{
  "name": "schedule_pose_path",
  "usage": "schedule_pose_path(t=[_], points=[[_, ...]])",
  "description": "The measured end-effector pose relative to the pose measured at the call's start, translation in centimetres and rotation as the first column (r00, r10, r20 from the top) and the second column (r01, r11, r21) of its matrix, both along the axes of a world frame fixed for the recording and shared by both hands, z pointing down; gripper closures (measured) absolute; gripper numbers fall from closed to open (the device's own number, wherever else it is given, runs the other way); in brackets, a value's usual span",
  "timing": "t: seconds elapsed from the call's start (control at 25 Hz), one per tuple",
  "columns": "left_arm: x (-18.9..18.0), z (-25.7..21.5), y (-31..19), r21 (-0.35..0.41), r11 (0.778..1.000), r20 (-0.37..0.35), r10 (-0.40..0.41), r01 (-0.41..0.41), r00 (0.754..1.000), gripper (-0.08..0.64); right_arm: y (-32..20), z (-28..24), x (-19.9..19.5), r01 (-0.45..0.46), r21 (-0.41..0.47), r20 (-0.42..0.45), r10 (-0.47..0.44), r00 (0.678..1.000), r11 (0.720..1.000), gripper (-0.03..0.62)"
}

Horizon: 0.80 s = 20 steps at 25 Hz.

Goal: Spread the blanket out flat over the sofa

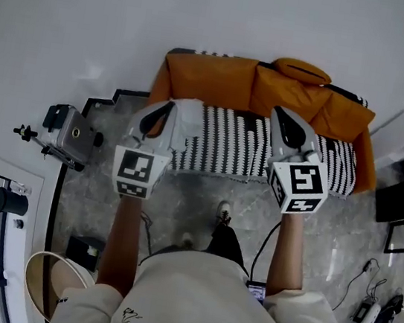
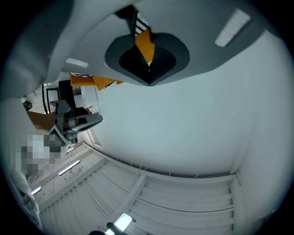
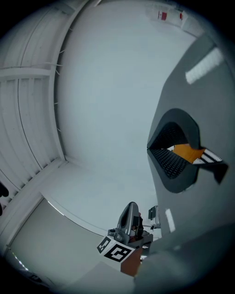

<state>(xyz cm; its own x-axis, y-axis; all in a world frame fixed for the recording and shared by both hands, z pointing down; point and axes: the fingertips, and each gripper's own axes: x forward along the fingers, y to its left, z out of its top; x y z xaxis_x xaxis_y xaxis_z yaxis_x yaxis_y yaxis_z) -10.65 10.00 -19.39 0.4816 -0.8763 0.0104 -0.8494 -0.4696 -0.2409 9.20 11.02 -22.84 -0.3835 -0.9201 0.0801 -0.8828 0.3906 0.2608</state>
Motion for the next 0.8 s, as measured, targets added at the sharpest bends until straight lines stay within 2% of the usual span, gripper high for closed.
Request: schedule_pose_path(t=[0.44, 0.8], points=[[-0.4, -4.2, 4.3, 0.085, 0.996, 0.001, -0.011, 0.011, 1.0, 0.549, 4.1, -2.9, -0.9, 0.023, 0.053, -0.015, -0.022, 1.0, 0.998, 0.589], [0.1, -5.5, 5.1, 0.113, 0.994, 0.004, -0.005, 0.004, 1.0, 0.549, 4.0, -3.9, -1.6, 0.024, 0.085, -0.012, -0.023, 1.0, 0.996, 0.589]])
